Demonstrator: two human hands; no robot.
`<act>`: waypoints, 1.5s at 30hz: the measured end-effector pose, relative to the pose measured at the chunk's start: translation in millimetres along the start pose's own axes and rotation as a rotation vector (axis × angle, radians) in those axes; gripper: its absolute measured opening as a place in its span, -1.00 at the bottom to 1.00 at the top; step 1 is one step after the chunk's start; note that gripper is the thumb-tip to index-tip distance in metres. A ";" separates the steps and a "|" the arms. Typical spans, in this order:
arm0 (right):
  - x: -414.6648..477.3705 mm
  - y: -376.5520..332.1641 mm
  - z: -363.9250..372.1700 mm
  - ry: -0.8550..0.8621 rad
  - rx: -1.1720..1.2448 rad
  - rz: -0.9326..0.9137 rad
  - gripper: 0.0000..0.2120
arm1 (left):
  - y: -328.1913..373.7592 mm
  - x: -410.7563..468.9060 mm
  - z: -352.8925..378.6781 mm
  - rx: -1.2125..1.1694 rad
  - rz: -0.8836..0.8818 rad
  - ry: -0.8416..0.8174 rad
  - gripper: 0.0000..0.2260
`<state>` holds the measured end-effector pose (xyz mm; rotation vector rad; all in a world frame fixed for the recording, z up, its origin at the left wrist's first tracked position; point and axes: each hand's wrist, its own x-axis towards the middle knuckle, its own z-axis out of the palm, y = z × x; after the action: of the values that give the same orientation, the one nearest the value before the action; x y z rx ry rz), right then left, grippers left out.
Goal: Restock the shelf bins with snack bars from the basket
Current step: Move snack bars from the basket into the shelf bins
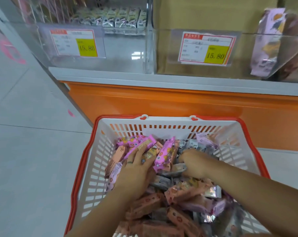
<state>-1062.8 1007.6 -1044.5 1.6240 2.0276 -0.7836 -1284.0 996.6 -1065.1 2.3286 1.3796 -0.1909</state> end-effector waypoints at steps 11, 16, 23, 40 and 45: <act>-46.7 -19.8 -82.5 0.133 0.158 -0.047 -0.70 | 3.7 -12.6 -139.4 -0.099 0.022 -0.301 -0.54; -98.6 -46.6 -142.6 0.293 0.275 -0.157 -0.69 | 41.3 -40.8 -198.8 -0.227 -0.007 -0.217 -0.55; -165.1 -53.4 -184.4 0.491 0.463 -0.173 -0.58 | 83.7 -78.9 -228.3 -0.812 -0.037 -0.081 -0.59; -205.4 -98.1 -207.9 0.832 0.147 -0.358 -0.68 | 64.8 -90.2 -256.1 -1.677 0.050 0.524 -0.84; -172.7 -129.8 -235.8 0.920 0.089 -0.446 -0.82 | 48.6 -76.9 -265.5 -1.626 -0.008 0.802 -0.73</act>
<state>-1145.6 1016.2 -735.7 1.7921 3.0998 -0.2391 -1305.7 1027.3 -787.0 0.9215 1.0219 1.4202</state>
